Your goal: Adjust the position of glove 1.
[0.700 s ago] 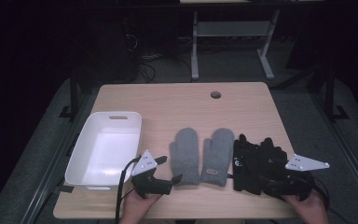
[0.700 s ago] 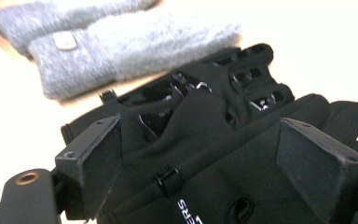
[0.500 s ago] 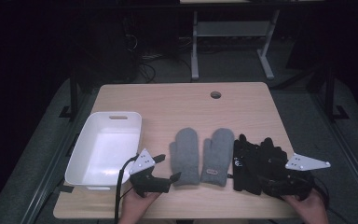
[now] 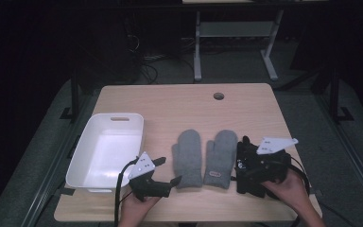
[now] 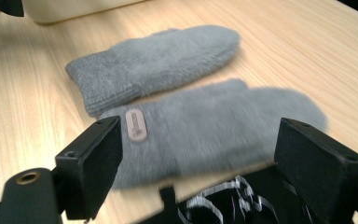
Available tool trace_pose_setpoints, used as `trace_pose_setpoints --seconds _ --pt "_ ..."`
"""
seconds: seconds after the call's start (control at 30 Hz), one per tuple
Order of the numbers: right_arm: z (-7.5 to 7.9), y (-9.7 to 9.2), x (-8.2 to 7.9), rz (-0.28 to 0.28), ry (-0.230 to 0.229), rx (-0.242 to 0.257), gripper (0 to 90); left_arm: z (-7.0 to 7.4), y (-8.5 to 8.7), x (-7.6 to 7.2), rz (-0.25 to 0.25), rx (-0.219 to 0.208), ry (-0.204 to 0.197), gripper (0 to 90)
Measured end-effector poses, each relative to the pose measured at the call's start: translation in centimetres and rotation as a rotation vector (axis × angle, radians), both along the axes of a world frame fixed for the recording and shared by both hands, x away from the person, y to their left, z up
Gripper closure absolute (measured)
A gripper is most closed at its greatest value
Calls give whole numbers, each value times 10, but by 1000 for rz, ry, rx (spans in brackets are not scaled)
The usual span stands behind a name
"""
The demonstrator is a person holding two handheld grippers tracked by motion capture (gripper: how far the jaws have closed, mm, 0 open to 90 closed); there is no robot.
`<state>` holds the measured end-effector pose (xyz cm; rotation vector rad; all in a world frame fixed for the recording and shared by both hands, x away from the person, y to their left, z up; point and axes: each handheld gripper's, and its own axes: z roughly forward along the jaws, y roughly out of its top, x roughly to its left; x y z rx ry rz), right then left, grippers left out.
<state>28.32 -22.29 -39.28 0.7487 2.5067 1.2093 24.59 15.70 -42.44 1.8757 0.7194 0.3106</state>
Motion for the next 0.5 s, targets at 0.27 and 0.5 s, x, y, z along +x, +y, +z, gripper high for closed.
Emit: trace_pose_setpoints --seconds 0.27,0.5 --pt "-3 41 36 89 69 -96 213 -1 -4 -2 -18 17 -3 137" --pt "-30 58 66 106 194 -196 287 -2 -5 -3 -21 33 -1 138"
